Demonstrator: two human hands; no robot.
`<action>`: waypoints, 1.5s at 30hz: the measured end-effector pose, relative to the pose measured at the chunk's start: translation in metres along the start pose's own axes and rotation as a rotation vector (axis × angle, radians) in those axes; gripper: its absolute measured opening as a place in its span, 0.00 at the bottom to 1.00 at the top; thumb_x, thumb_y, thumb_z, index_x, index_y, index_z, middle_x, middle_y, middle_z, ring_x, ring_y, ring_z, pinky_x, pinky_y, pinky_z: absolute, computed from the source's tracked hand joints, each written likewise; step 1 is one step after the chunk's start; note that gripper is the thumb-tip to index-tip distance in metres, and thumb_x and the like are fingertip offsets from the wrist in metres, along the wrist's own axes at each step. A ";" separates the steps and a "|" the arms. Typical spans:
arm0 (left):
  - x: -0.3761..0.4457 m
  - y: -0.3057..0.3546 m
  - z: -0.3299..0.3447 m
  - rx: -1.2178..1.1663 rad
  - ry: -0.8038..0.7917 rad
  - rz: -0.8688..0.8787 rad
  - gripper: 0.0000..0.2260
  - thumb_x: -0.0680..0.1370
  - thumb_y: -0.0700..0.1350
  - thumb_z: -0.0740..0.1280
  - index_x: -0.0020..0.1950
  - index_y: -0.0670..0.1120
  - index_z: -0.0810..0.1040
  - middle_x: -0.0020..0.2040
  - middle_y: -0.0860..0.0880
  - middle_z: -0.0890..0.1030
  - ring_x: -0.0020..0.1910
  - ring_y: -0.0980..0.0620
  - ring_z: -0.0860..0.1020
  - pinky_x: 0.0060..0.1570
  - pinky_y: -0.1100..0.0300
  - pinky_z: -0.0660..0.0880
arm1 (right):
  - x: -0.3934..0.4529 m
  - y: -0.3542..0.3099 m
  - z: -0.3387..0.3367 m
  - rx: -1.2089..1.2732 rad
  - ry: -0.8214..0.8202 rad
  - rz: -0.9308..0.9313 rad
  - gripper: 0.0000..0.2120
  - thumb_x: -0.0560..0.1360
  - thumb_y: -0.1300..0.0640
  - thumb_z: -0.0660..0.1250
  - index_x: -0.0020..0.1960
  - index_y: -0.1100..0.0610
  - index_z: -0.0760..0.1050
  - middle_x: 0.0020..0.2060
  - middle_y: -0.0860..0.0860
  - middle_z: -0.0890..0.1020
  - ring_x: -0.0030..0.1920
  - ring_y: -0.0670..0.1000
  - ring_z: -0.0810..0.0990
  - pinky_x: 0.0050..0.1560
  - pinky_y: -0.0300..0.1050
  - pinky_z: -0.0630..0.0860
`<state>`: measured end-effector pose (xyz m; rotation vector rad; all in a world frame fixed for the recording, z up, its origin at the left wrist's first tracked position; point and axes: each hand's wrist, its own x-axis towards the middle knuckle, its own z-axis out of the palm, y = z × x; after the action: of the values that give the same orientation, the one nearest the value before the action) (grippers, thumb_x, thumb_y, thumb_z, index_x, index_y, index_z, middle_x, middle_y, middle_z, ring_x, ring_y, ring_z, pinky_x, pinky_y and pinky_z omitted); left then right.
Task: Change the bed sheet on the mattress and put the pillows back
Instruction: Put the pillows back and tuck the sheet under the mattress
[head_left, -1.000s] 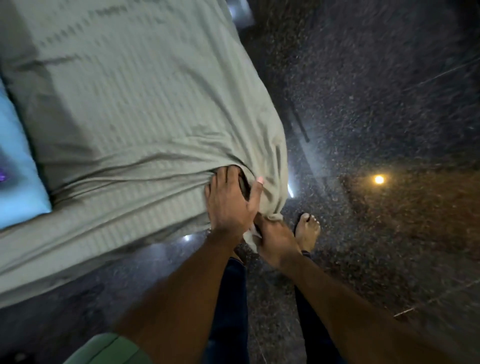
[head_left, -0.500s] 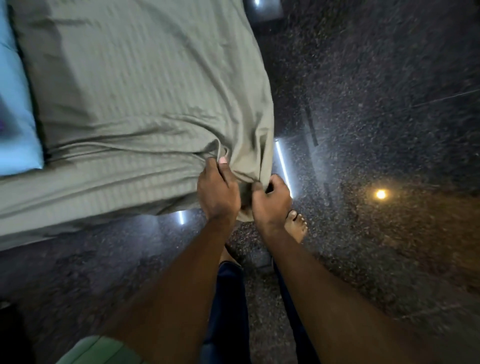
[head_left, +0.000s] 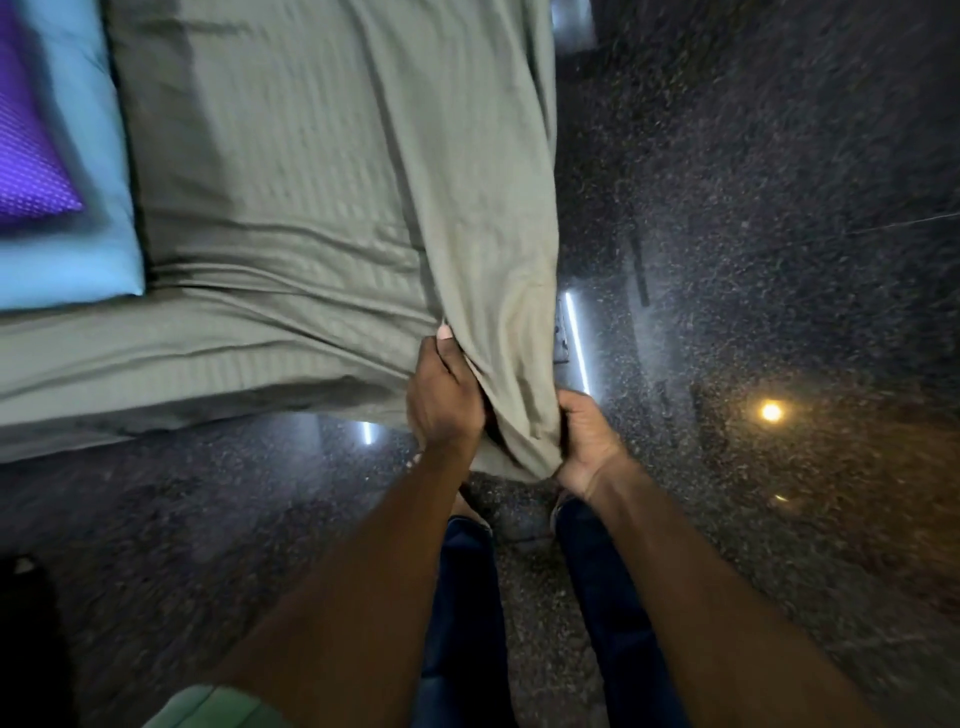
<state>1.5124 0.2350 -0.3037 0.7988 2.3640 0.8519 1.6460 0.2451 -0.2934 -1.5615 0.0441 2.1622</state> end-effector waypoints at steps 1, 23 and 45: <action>0.000 -0.001 0.000 0.017 -0.010 -0.030 0.21 0.87 0.53 0.52 0.61 0.41 0.79 0.55 0.38 0.83 0.54 0.35 0.80 0.44 0.56 0.66 | 0.003 -0.003 -0.009 -0.001 0.099 -0.082 0.20 0.64 0.57 0.76 0.56 0.57 0.84 0.54 0.61 0.85 0.53 0.62 0.84 0.63 0.65 0.77; 0.011 -0.008 0.000 0.143 -0.202 0.379 0.11 0.78 0.46 0.66 0.39 0.48 0.67 0.36 0.54 0.70 0.38 0.49 0.70 0.43 0.49 0.72 | 0.012 0.020 0.035 -0.975 0.331 -0.785 0.34 0.84 0.47 0.62 0.81 0.34 0.46 0.73 0.52 0.73 0.65 0.53 0.77 0.63 0.52 0.74; 0.049 0.036 0.023 0.330 -0.243 0.618 0.15 0.74 0.56 0.70 0.57 0.52 0.75 0.56 0.51 0.76 0.57 0.48 0.76 0.57 0.49 0.74 | 0.039 0.025 0.029 -0.914 0.557 -0.994 0.10 0.78 0.59 0.62 0.50 0.63 0.79 0.55 0.57 0.80 0.53 0.56 0.79 0.55 0.50 0.76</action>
<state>1.5045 0.2996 -0.3071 1.7190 2.0785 0.5393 1.6007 0.2451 -0.3245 -1.9450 -1.3747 0.9128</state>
